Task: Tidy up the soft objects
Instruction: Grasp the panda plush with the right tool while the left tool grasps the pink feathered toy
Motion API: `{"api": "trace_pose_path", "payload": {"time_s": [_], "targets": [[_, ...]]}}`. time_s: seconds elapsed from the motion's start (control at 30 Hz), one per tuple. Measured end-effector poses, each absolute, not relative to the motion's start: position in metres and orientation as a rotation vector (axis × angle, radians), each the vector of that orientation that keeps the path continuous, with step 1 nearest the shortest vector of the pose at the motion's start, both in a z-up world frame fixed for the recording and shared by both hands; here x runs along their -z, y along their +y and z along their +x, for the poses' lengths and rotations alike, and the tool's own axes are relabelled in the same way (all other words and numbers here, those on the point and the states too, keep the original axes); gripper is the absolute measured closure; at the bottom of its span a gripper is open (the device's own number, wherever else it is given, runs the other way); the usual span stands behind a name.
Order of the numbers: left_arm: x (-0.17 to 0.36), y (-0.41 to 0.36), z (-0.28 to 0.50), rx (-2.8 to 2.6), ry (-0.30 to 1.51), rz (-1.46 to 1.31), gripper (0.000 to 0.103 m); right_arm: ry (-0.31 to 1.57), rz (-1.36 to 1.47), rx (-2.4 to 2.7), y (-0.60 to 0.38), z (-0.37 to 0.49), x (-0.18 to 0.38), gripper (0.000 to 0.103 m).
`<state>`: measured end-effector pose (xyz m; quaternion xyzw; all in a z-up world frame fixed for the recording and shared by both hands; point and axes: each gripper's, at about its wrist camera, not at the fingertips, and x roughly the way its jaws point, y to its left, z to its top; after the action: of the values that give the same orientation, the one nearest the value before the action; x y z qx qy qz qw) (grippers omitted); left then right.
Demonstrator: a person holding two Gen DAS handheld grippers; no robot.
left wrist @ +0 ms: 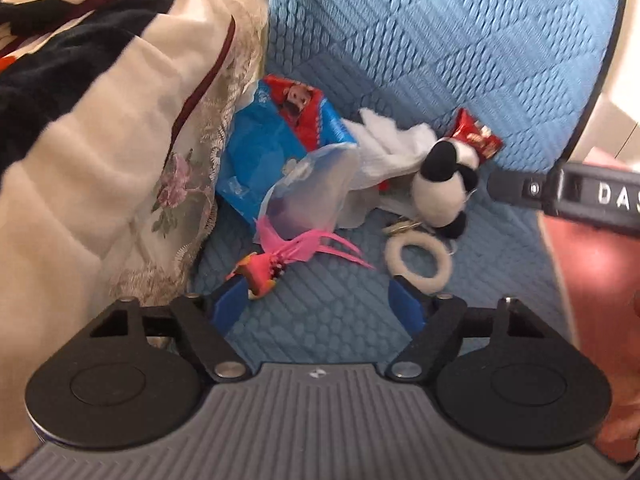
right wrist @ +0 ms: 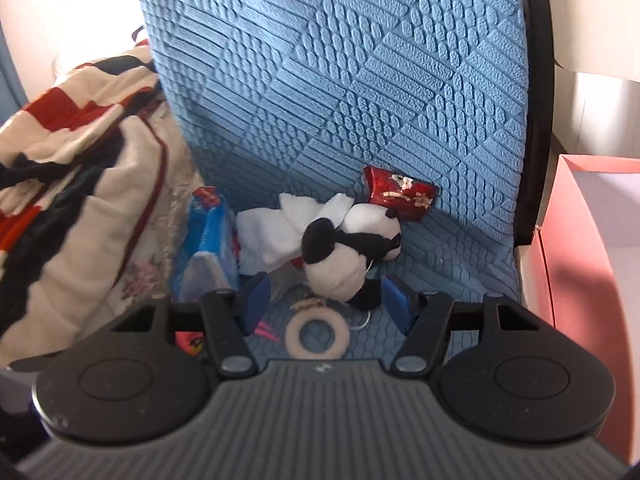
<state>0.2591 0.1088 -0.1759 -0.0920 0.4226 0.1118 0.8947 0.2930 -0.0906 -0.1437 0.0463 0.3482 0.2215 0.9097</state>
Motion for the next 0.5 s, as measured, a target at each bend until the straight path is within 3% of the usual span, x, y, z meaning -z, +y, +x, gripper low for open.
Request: {"api": "trace_pose_path", "payload": {"time_s": [0.23, 0.5], "targets": [[0.195, 0.114, 0.277, -0.246, 0.909, -0.035, 0.034, 0.748, 0.086, -0.430, -0.070, 0.321, 0.167, 0.039], [0.217, 0.130, 0.288, -0.264, 0.932, -0.025, 0.036, 0.728, 0.050, -0.417, -0.051, 0.339, 0.186, 0.039]]}}
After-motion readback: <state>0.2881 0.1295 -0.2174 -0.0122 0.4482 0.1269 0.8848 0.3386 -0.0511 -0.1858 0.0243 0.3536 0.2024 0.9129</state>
